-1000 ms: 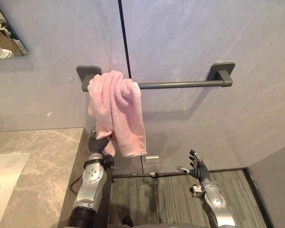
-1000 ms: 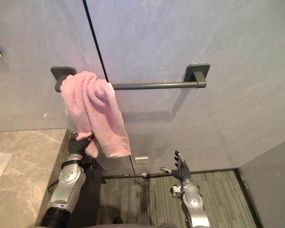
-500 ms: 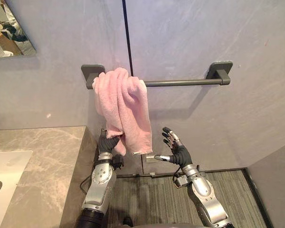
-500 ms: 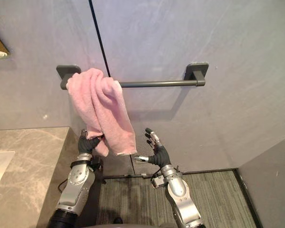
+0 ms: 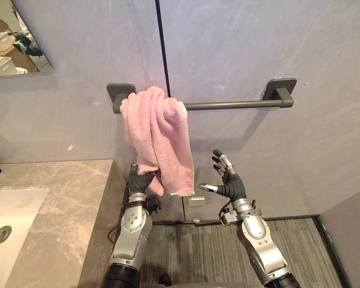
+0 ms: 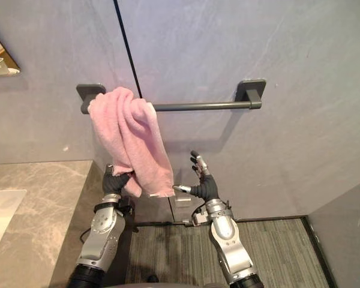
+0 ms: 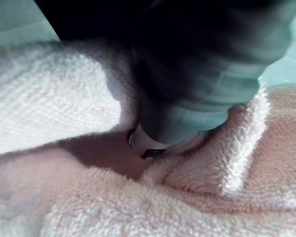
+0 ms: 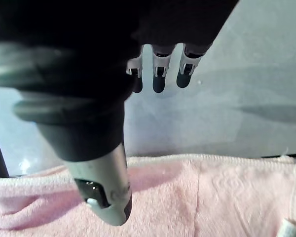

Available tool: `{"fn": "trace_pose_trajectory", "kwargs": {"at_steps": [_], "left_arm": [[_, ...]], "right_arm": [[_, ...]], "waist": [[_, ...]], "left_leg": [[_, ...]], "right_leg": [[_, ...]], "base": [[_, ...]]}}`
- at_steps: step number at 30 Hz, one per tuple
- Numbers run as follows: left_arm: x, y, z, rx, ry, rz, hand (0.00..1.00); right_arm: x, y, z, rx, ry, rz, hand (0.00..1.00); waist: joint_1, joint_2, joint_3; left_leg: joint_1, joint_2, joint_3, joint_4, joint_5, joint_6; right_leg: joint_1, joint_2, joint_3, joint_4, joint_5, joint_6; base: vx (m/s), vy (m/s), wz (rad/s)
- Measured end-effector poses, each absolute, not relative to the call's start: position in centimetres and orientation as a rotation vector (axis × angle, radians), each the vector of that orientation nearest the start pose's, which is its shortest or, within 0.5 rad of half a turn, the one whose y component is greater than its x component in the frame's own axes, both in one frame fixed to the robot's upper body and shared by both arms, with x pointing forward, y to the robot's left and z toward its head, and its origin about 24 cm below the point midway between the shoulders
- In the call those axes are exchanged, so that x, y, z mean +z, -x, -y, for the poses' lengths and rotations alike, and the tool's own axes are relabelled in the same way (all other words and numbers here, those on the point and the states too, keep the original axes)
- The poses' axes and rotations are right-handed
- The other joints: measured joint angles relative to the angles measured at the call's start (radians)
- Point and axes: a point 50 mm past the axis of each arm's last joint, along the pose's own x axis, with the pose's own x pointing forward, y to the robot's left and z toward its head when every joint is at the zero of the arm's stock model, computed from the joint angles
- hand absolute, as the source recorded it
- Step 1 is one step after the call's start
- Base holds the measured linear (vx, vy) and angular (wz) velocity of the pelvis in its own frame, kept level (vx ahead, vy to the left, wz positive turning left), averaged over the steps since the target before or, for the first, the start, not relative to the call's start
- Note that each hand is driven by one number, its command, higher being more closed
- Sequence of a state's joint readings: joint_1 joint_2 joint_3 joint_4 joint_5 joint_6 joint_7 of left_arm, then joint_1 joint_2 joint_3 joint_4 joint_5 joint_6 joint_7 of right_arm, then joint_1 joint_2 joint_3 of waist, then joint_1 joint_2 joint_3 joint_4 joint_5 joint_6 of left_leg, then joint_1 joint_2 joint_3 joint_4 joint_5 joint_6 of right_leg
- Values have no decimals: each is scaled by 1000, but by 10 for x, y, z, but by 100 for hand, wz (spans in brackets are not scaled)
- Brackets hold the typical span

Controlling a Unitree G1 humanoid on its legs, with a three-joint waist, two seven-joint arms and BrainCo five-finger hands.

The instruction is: Organize washtable

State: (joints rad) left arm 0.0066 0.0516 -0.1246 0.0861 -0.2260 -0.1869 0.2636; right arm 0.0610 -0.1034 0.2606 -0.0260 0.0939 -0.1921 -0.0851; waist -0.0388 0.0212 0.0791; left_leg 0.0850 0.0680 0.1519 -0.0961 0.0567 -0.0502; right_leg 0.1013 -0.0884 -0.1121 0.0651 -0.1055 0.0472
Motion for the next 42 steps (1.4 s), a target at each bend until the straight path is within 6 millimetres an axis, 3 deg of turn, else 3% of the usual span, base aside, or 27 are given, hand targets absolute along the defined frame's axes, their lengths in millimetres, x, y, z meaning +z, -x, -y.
{"fn": "trace_pose_trajectory", "kwargs": {"at_steps": [6, 11, 16, 24, 28, 29, 42], "left_arm": [[33, -249, -146, 170, 206, 49, 100], [31, -247, -145, 162, 223, 37, 100], [29, -245, -138, 107, 211, 26, 100], [28, -245, -139, 97, 216, 16, 100], [28, -245, -140, 92, 210, 15, 100], [28, -245, -140, 91, 212, 14, 100], [27, -245, -143, 94, 212, 11, 100]], "right_arm": [[49, -238, 126, 100, -41, 136, 0], [47, -250, 123, 126, -34, 121, 0], [43, -263, 115, 223, 5, 90, 0], [46, -274, 99, 317, 12, 72, 0], [48, -280, 84, 372, -8, 65, 0], [49, -281, 81, 381, -18, 70, 100], [66, -295, 66, 422, -117, 93, 100]], "waist": [[0, 0, 0], [1, 0, 0], [26, -2, -1], [31, -10, -6], [49, -19, -11], [55, -22, -12], [61, -25, -14]], "left_leg": [[-3, 0, -2, 0, 2, 2], [-8, 1, -6, 0, 7, 2], [-21, 2, -12, 0, 11, 1], [-37, 5, -23, 0, 21, 0], [-40, 14, -24, 0, 25, -4], [-43, 17, -26, 0, 26, -6], [-68, 38, -50, -1, 47, -18]], "right_leg": [[0, 0, 1, 1, 1, 2], [-2, 1, 0, 0, 1, 2], [-10, 2, -2, -1, 1, 2], [-20, 6, -11, 0, 5, -3], [-22, 15, -11, 0, 7, -7], [-25, 18, -12, 0, 8, -8], [-37, 41, -29, -1, 15, -20]], "base": [[0, 0, 0], [-6, -4, 1], [-10, -9, 3], [-23, -11, 4], [-39, -17, 0], [-33, -28, 6], [-23, -15, 4]]}}
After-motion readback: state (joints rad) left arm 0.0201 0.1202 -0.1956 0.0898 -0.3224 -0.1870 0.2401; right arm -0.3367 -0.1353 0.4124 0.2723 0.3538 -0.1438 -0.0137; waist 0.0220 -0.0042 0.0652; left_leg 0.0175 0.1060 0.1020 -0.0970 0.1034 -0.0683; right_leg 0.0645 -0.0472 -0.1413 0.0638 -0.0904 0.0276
